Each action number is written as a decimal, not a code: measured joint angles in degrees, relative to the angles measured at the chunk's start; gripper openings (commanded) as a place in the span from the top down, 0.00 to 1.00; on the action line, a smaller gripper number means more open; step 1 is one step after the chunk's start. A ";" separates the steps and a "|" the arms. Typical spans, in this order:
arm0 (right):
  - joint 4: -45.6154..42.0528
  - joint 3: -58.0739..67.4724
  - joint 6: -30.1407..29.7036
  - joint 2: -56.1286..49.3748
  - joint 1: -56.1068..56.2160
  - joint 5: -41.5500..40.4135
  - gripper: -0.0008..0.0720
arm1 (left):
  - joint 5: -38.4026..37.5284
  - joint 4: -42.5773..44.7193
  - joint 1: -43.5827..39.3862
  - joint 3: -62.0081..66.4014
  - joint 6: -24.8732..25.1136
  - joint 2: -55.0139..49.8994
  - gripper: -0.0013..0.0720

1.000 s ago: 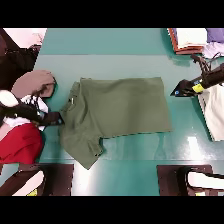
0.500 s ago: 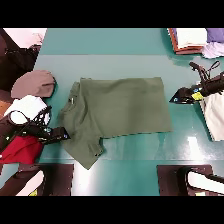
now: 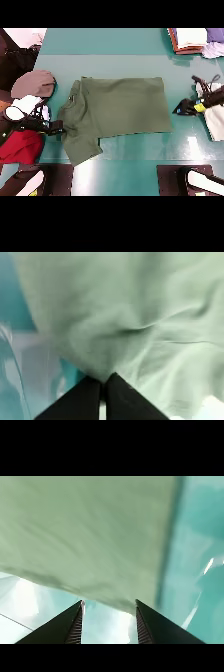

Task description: Fold the shirts.

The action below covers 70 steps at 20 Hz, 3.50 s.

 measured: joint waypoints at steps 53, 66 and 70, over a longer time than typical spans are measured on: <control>-11.10 43.41 6.54 2.84 2.75 1.40 0.96 | -4.17 -11.80 -0.09 56.83 2.86 -7.04 0.95; -11.96 47.15 7.85 -27.96 5.99 -10.32 0.96 | 22.12 -13.60 -5.16 52.81 13.16 -37.66 0.95; -12.15 50.05 8.24 -30.12 6.01 -8.44 0.96 | 18.99 -11.54 -4.87 55.30 15.96 -39.36 0.95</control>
